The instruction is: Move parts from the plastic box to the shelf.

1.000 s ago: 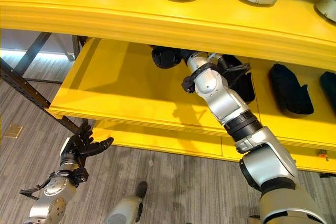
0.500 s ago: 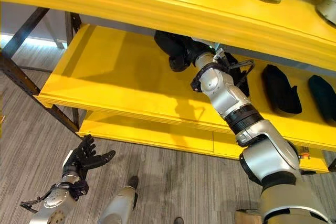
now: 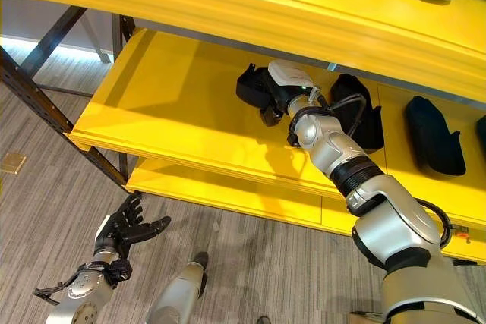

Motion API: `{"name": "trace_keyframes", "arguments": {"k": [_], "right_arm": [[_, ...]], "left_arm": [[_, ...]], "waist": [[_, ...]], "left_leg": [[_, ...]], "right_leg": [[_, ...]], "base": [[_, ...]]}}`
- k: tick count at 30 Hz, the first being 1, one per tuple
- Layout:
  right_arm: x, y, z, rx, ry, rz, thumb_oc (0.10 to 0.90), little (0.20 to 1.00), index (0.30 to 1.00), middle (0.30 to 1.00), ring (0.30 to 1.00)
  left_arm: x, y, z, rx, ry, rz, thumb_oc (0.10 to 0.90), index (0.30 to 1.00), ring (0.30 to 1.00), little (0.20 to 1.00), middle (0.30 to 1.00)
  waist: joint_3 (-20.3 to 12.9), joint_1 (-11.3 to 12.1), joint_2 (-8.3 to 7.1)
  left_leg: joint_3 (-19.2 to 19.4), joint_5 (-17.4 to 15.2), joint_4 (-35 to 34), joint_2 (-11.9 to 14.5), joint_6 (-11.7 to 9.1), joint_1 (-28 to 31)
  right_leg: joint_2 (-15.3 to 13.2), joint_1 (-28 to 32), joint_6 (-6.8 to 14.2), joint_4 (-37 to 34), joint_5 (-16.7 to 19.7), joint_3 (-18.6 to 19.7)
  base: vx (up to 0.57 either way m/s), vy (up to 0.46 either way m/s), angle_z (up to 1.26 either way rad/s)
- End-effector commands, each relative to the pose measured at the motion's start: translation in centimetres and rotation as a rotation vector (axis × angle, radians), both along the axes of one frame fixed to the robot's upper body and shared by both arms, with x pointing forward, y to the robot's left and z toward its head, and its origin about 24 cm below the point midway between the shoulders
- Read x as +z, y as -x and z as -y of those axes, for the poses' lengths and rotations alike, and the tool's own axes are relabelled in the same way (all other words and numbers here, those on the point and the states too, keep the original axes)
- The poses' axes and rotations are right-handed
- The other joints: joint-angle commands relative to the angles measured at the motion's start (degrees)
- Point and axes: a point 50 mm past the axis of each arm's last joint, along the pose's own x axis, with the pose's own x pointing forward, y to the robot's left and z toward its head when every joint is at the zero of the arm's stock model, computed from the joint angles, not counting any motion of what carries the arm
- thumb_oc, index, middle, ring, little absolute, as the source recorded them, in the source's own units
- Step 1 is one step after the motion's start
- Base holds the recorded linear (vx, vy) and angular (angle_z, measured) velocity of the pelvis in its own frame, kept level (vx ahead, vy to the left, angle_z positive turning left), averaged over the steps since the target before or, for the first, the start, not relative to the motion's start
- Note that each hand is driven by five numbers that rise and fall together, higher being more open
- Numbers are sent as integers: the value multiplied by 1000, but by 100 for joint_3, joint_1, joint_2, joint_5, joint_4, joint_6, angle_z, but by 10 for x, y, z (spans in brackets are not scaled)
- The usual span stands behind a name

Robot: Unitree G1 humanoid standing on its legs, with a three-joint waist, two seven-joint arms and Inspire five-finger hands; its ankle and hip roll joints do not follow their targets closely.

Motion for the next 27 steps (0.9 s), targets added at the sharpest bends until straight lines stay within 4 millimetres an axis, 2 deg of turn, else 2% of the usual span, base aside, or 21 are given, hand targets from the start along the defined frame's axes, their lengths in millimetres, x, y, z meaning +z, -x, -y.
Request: {"name": "trace_keyframes", "arguments": {"k": [1,8,27], "right_arm": [[74,6,-9,58,53,264,400,300,300,300,300],[64,8,-11,91,112,208,400,300,300,300,300],[31,12,1,101,150,105,400,300,300,300,300]], "left_arm": [[26,-7,4,-57,-44,159,900,1000,1000,1000,1000],[25,-6,4,-63,-37,154,900,1000,1000,1000,1000],[21,-4,3,-55,-47,136,900,1000,1000,1000,1000]], "waist": [[-526,-7,-68],[-443,6,-7],[-248,99,79]], "left_leg": [[-423,-675,523,477,-172,-19],[-509,-839,787,429,-150,-36],[-759,-701,735,344,-178,-296]], "right_leg": [[-87,-418,-235,805,-275,71],[-137,-482,-305,1204,-549,54],[-104,-574,-373,1341,-692,-174]], "base": [[-28,-7,-4],[-19,-8,2],[-9,-25,7]]}}
